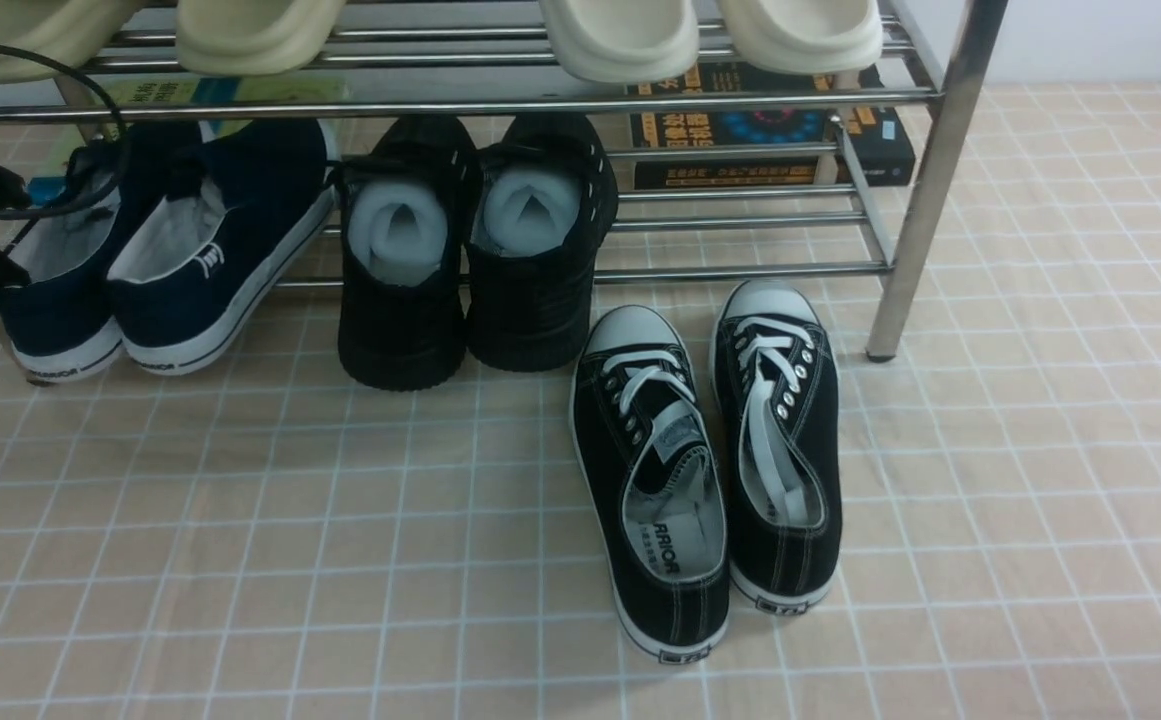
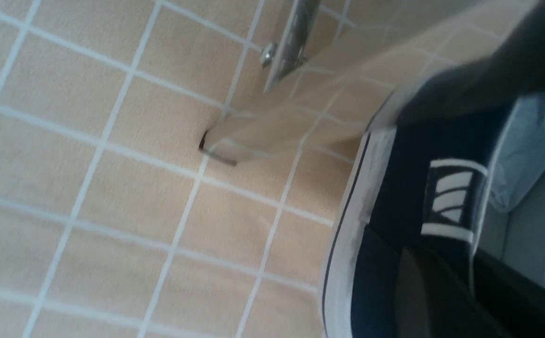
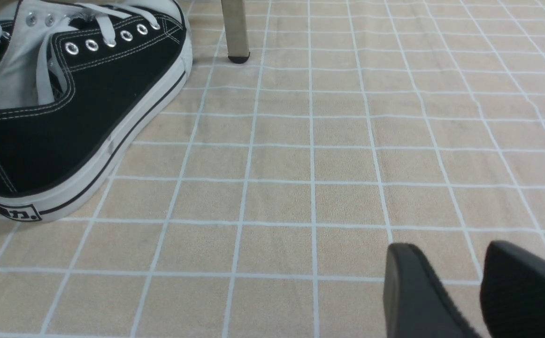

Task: Take the shoes off the shelf from the light coffee tablecloth by hand.
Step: 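Set the held shoe down on the floor in front of the rack with the left gripper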

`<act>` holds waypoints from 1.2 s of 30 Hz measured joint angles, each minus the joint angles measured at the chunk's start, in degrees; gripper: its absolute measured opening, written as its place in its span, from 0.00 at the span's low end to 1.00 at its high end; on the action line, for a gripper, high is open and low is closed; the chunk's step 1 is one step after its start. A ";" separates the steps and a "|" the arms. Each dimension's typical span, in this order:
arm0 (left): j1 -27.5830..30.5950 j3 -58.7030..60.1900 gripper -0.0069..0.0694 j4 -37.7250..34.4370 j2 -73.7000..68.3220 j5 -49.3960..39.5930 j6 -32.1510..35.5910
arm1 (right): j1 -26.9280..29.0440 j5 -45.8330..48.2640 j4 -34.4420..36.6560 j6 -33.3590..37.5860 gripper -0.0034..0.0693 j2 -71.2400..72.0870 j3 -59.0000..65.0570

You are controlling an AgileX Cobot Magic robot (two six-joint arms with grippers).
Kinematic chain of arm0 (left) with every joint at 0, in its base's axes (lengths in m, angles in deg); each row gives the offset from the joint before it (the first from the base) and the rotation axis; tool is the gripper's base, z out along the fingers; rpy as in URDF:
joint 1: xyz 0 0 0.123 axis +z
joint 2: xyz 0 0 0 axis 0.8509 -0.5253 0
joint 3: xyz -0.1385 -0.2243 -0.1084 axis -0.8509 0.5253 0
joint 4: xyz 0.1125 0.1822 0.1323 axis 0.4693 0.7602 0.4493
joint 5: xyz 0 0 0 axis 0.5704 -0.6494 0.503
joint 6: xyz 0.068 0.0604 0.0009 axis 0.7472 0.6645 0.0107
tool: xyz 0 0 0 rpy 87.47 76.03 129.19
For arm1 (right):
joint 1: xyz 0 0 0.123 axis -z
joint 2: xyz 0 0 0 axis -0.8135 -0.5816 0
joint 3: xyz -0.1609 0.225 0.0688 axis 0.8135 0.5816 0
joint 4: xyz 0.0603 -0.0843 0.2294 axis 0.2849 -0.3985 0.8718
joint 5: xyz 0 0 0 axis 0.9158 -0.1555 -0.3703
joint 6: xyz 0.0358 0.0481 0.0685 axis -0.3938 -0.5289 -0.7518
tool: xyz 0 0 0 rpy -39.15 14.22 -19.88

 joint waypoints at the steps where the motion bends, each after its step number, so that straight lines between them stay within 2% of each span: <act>1: 0.00 0.12 0.15 1.69 1.33 -1.46 -1.48 | 0.00 0.00 0.00 0.00 0.38 0.00 0.00; 9: 0.00 0.24 0.15 22.89 16.54 -13.83 -18.96 | 0.00 0.00 0.00 0.00 0.38 0.00 0.00; 15: 0.00 0.29 0.15 30.76 22.95 -22.73 -22.90 | 0.00 0.00 0.00 0.00 0.38 0.00 0.00; 20: 0.00 3.71 0.15 31.34 25.77 -23.14 -24.22 | 0.00 0.00 0.00 0.00 0.38 0.00 0.00; 23: 0.00 8.70 0.15 30.75 27.69 -20.43 -25.74 | 0.00 0.00 0.00 0.00 0.38 0.00 0.00; 31: 0.00 27.76 0.15 28.29 28.63 -6.91 -28.47 | 0.00 0.00 0.00 0.00 0.38 0.00 0.00; 36: 0.00 34.10 0.15 25.92 28.63 1.74 -28.64 | 0.00 0.00 0.00 0.00 0.38 0.00 0.00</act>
